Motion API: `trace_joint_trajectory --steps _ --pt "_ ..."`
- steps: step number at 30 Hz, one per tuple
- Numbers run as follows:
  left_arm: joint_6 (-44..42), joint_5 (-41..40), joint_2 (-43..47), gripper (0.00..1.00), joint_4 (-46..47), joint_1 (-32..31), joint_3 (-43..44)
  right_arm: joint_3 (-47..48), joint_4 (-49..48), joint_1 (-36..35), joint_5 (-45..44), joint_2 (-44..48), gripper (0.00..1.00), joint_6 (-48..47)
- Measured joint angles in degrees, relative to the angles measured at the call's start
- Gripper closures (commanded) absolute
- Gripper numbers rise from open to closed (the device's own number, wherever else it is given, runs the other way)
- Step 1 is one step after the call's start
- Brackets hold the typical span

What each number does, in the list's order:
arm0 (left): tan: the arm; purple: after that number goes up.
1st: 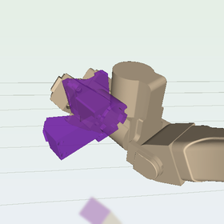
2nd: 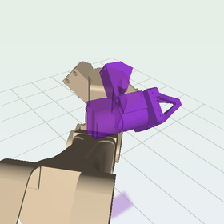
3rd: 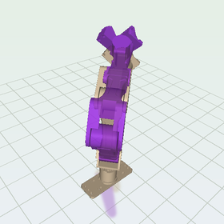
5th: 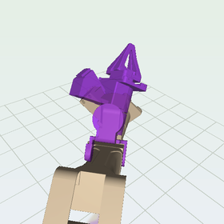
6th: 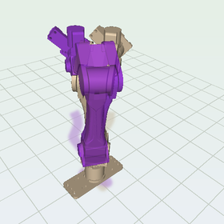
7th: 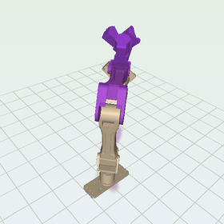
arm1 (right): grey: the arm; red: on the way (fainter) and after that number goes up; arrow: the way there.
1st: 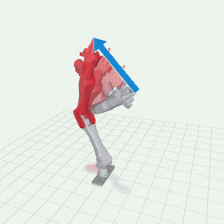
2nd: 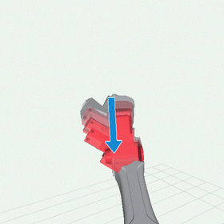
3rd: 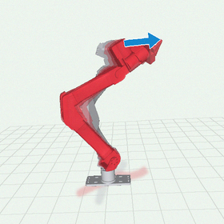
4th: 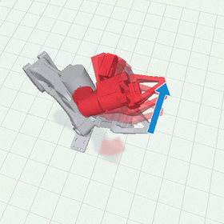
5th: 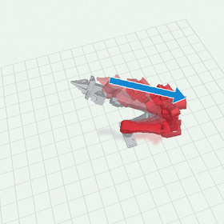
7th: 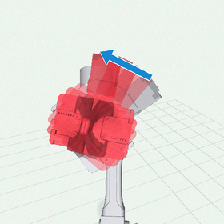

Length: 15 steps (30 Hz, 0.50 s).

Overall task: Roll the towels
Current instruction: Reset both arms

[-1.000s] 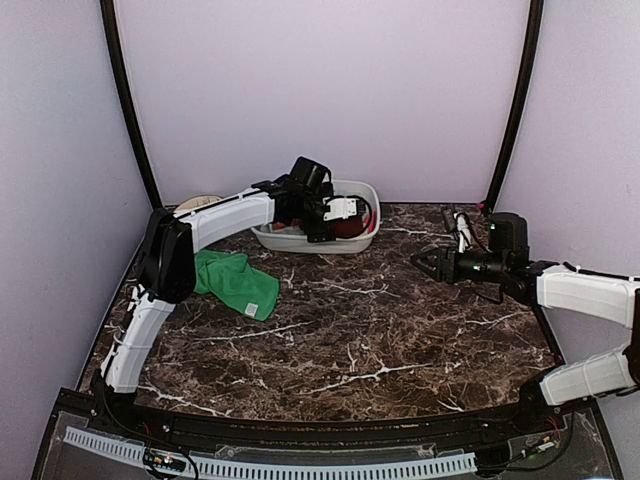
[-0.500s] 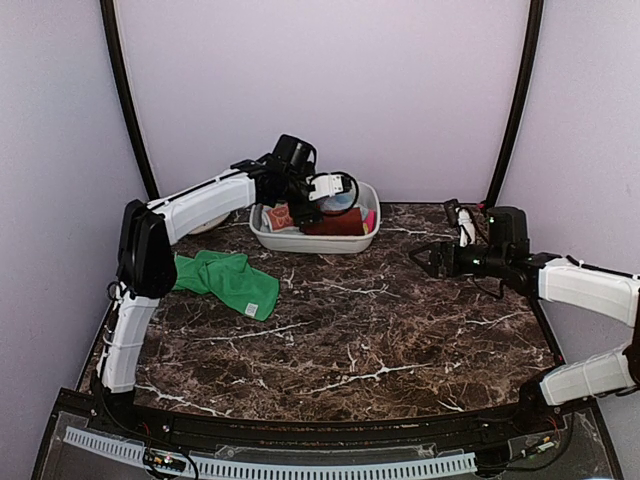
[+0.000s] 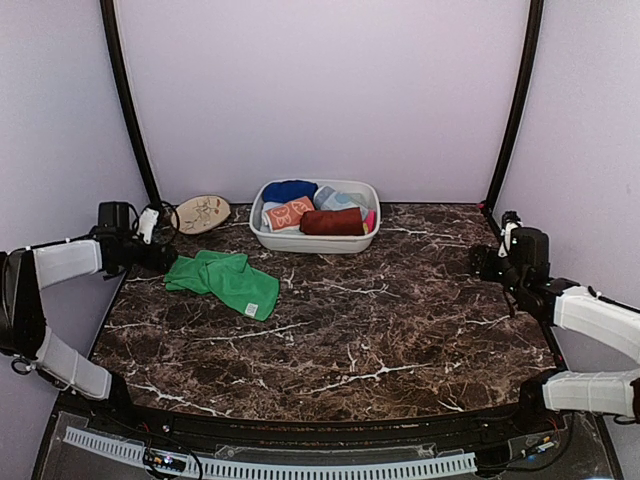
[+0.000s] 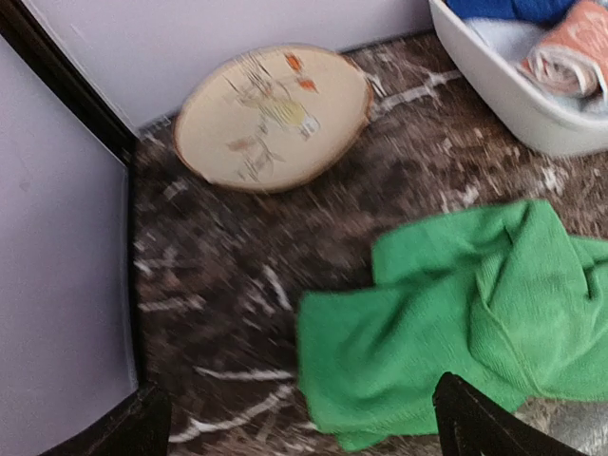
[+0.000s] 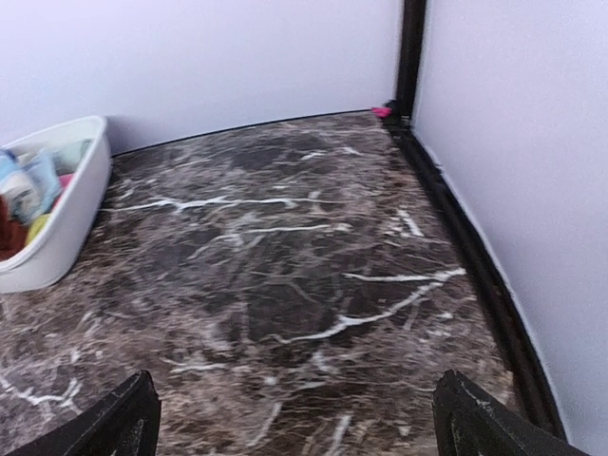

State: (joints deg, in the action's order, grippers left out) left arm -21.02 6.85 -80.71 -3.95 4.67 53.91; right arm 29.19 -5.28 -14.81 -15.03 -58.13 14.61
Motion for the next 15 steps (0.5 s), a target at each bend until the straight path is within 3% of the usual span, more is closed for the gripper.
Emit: trace_joint_trajectory --steps 3,6,15 --pt "4.4 3.5 0.9 0.01 6.4 -0.5 -14.1 -3.5 -2.9 0.5 -9.7 0.9 0.0 0.5" --pt "7.8 5.4 0.8 0.01 14.2 -1.0 -22.3 -6.9 -7.0 1.0 -15.9 0.0 0.0 -1.0" --pt "11.2 6.9 -5.0 0.01 38.0 -1.0 -26.2 -11.8 -20.2 3.7 -27.3 -9.6 0.0 -4.6"
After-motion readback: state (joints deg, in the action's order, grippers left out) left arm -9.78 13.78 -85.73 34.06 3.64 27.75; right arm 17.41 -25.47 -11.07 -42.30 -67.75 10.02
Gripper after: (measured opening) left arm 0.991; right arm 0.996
